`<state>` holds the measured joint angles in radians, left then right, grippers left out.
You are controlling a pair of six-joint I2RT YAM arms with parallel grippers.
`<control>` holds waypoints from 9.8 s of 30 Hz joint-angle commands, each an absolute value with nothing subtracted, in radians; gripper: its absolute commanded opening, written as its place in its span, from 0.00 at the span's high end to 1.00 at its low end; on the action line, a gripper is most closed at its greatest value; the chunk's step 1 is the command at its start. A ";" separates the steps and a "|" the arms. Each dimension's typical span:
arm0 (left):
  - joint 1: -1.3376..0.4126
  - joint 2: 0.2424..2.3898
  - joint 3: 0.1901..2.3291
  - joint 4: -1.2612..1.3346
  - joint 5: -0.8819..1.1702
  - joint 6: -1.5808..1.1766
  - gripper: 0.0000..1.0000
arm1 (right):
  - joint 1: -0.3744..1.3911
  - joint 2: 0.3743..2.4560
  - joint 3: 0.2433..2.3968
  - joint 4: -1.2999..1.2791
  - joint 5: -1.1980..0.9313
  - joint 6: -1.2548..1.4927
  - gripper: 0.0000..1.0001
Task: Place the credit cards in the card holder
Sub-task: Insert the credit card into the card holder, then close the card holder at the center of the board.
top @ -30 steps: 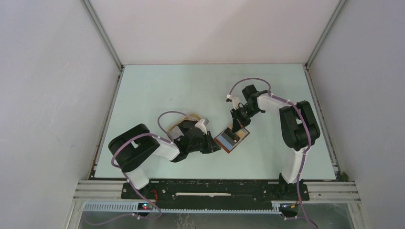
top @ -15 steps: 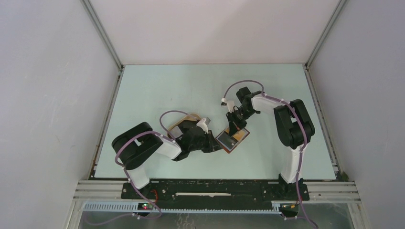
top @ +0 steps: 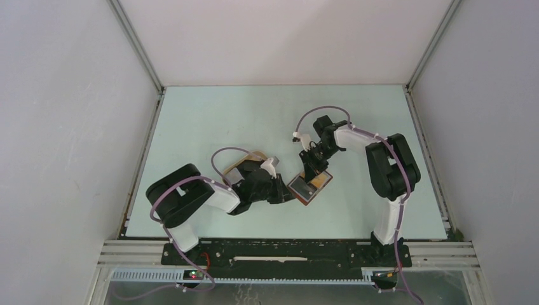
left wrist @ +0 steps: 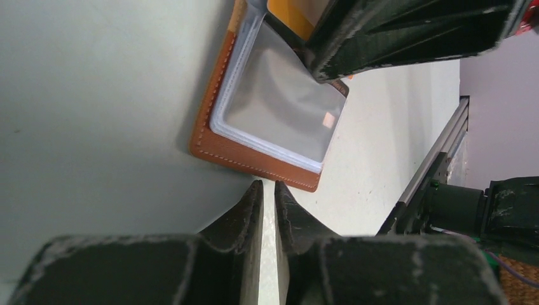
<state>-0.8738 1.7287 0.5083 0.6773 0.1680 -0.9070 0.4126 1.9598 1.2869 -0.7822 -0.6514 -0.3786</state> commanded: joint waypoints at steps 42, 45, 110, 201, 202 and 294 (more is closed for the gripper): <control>-0.890 1.209 0.338 0.611 0.024 -0.670 0.80 | 0.412 1.465 1.270 -0.828 -0.695 -0.619 0.85; -0.899 1.056 0.364 0.484 -0.037 -0.583 0.80 | 0.402 1.319 1.235 -0.747 -0.673 -0.617 0.76; -1.045 1.685 0.357 0.961 -0.201 -1.277 0.23 | 0.296 1.915 1.264 -0.827 -0.388 -0.474 0.58; -0.886 1.566 0.542 0.688 0.046 -1.137 0.53 | 0.387 1.906 1.280 -0.868 -0.451 -0.510 0.81; -0.885 1.569 0.552 0.679 0.047 -1.129 0.53 | 0.386 1.903 1.280 -0.868 -0.451 -0.509 0.81; -0.814 1.742 0.542 0.818 0.158 -1.076 0.57 | 0.377 1.839 1.282 -0.953 -0.650 -1.681 0.67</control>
<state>-0.8284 1.7283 0.5312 0.8726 0.1692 -1.0920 0.3992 1.8778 1.2819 -0.9112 -0.5861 -1.6367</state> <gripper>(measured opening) 0.439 0.356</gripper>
